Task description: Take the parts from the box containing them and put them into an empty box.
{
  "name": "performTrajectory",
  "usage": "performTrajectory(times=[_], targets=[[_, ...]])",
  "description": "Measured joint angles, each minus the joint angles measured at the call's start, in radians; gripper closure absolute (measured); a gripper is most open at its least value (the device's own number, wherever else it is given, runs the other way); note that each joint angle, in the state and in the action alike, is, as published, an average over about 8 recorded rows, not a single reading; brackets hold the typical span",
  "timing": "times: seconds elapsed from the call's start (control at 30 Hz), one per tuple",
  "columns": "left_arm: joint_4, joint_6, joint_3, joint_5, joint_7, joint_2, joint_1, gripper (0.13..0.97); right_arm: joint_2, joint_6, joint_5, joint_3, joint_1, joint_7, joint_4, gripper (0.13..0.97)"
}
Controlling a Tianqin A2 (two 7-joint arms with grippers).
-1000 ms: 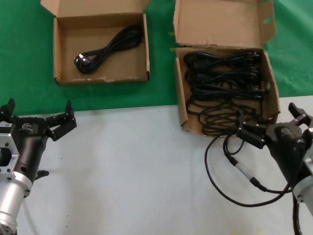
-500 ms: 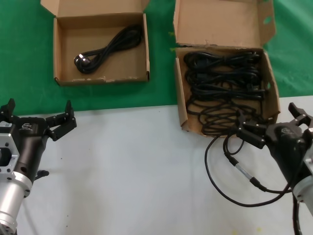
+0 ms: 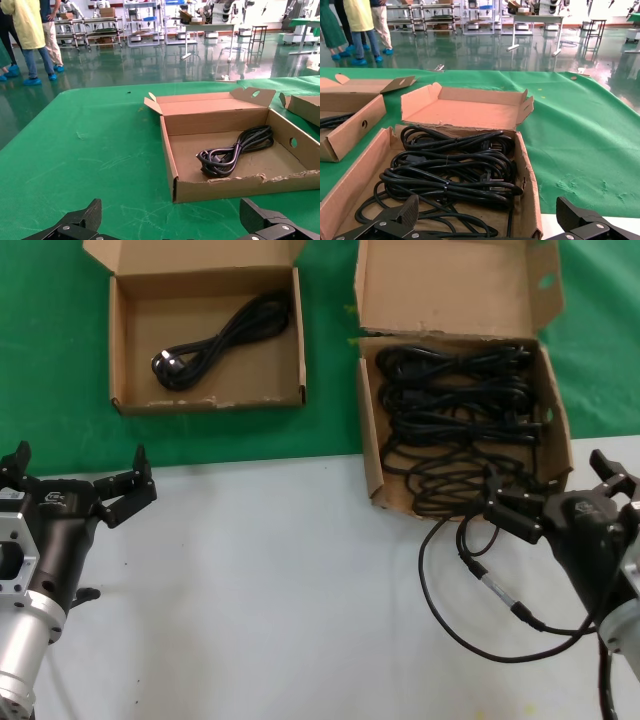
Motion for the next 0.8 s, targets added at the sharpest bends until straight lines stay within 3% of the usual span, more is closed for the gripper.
performTrajectory(times=[0.8], targets=[[0.0, 0.0, 0.0, 0.0, 0.0, 0.0, 0.0, 0.132, 0.0, 0.0, 0.0, 0.0, 0.0, 0.0, 0.0, 0.129]])
